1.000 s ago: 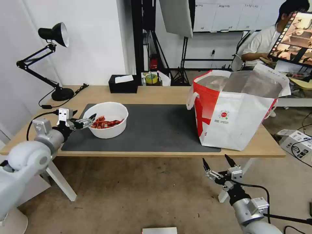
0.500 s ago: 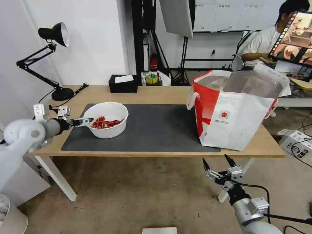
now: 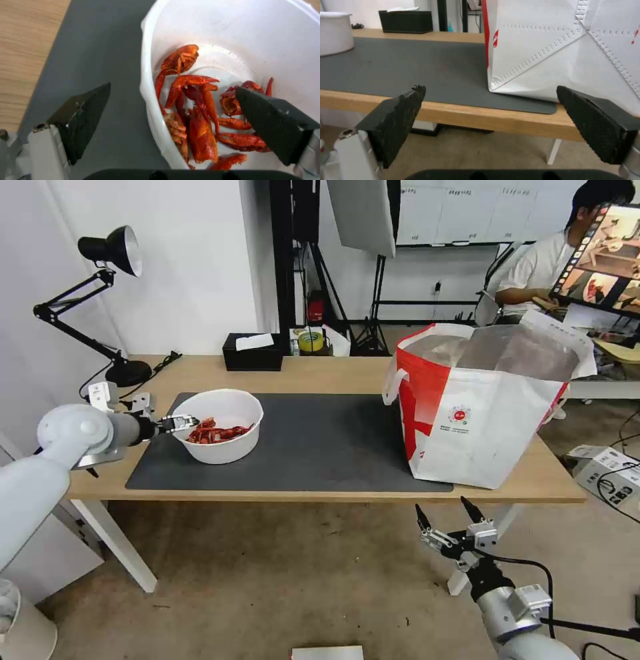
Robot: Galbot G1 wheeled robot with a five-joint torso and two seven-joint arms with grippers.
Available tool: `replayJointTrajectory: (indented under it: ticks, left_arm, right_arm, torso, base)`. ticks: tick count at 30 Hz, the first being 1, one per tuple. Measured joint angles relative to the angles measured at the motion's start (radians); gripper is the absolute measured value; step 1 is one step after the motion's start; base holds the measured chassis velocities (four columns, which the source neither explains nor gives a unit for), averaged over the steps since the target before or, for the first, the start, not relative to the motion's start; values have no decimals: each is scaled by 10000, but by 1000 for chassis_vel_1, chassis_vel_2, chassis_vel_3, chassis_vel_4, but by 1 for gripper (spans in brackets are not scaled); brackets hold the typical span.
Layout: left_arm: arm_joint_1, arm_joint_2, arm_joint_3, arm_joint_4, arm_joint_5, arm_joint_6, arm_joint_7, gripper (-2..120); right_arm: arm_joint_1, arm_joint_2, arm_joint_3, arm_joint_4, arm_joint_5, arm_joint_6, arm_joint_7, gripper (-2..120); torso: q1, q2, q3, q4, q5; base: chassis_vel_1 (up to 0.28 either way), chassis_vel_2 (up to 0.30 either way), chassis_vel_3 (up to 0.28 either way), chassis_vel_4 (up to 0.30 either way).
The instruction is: Pick up the trash from the table and place it into the takeout bag.
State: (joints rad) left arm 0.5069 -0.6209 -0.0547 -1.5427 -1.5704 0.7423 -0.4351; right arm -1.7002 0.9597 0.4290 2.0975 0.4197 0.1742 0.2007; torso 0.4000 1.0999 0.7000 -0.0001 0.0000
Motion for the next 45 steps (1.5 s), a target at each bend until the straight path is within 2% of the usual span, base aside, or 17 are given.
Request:
replayJointTrajectory:
  ticks: [8,11,12,14,16,18,22,25,26,29,30,33,35,45]
  left_arm:
    - [-114,-80,152,62,-13,-33,-261,97]
    - [-148,-110,200,53,-389,-44,-935,85]
    - [-148,-110,200,53,-389,-44,-935,85]
    - [-160,-109,226,32,-631,-49,-1160,75]
    - [-160,-103,240,24,-661,-50,-1181,72]
    - [-158,-63,285,-20,-723,-53,-1202,60]
    - [-148,-36,305,-58,-771,-55,-1204,51]
    - [-140,5,346,-119,-809,-59,-1190,33]
    - [-140,5,346,-119,-809,-59,-1190,33]
    - [-110,14,362,-167,-819,-64,-1179,21]
    - [-110,14,362,-167,-819,-64,-1179,21]
    - [-64,-14,356,-183,-848,-66,-1154,5]
    - [-44,-39,335,-194,-893,-66,-1149,1]
    - [47,-140,56,-505,-1038,-71,-1142,0]
  right_arm:
    - [0,0,1,0,0,0,-1,100]
    - [0,0,1,-1,0,0,0,100]
    - [0,0,1,-1,0,0,0,100]
    - [0,0,0,0,0,0,0,100]
    - [0,0,0,0,0,0,0,100]
    - [0,0,0,0,0,0,0,100]
    - [0,0,0,0,0,0,0,100]
    - [0,0,0,0,0,0,0,100]
    - [0,0,0,0,0,0,0,100]
    - [0,0,0,0,0,0,-1,100]
    - [0,0,0,0,0,0,-1,100]
    - [1,0,0,0,0,0,0,100]
    - [0,0,0,0,0,0,0,100]
    - [0,0,0,-1,0,0,0,100]
  torso:
    - [0,1,-1,1,0]
    - [-1,1,0,1,0]
    - [-1,1,0,1,0]
    - [-1,1,-1,1,0]
    - [-1,1,-1,1,0]
    - [-1,1,-1,1,1]
    - [-2,1,-1,1,-1]
    - [-1,1,-1,1,0]
    - [-1,1,-1,1,0]
    - [-1,1,-1,1,0]
    - [-1,1,-1,1,0]
    - [-1,0,-1,2,0]
    - [-1,1,-1,2,-1]
    - [-2,1,0,2,-1]
  base:
    - [0,0,0,0]
    - [0,0,0,0]
    - [0,0,0,0]
    - [0,0,0,0]
    - [0,0,0,0]
    - [0,0,0,0]
    - [0,0,0,0]
    - [0,0,0,0]
    - [0,0,0,0]
    - [0,0,0,0]
    - [0,0,0,0]
    - [0,0,0,0]
    - [0,0,0,0]
    - [0,0,0,0]
